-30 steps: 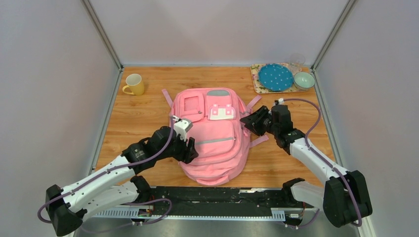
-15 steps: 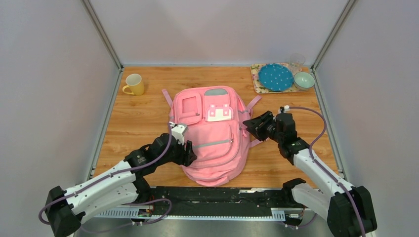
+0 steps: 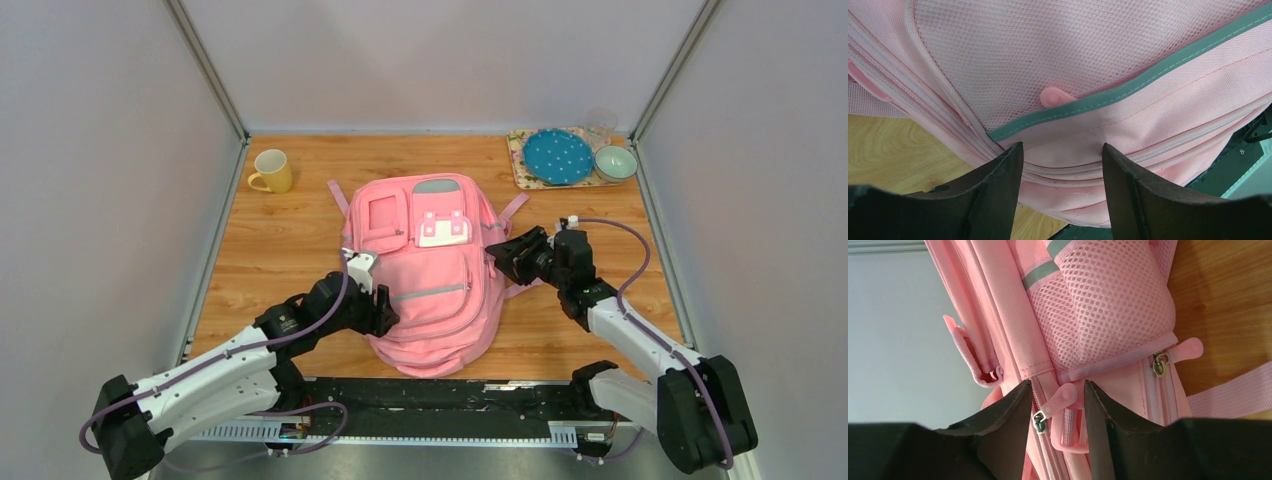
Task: Pack the student bag
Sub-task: Zip the student bag at the center of the board.
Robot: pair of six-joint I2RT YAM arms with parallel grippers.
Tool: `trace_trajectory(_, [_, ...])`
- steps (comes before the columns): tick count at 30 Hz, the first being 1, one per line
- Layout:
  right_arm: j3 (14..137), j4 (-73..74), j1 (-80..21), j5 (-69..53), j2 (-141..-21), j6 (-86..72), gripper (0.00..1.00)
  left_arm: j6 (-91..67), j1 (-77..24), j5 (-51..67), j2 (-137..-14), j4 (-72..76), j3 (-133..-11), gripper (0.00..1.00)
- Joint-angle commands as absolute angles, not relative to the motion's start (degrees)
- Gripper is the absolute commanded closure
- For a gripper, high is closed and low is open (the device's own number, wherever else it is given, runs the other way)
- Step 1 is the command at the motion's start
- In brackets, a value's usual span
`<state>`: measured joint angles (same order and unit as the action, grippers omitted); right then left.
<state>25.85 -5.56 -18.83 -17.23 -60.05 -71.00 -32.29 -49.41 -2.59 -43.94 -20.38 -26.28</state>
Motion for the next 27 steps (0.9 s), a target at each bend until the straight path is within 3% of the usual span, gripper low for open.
trace_trajectory(1, [25.14, -13.18, -18.99, -21.00, -61.44, -73.65, 0.57, -32.70, -49.13, -4.22, -45.18, -24.79, -24.08, 0.33])
trace_trajectory(6, [24.61, -12.57, -19.42, -19.26, -59.86, -73.48, 0.69, -32.70, -49.13, -4.39, -44.56, -24.96, -23.91, 0.33])
trace_trajectory(9, [24.87, -9.51, -19.51, -17.33, -58.63, -71.29, 0.71, -32.61, -49.04, -4.39, -44.74, -25.14, -23.82, 0.34])
trace_trajectory(15, [24.52, -8.69, -19.51, -15.29, -56.77, -70.14, 0.61, -32.61, -49.13, -4.39, -44.82, -24.87, -23.73, 0.34])
trace_trajectory(27, [24.96, -16.17, -19.95, -19.60, -62.67, -70.75, 0.67, -32.87, -49.13, -4.13, -44.65, -24.52, -23.55, 0.34])
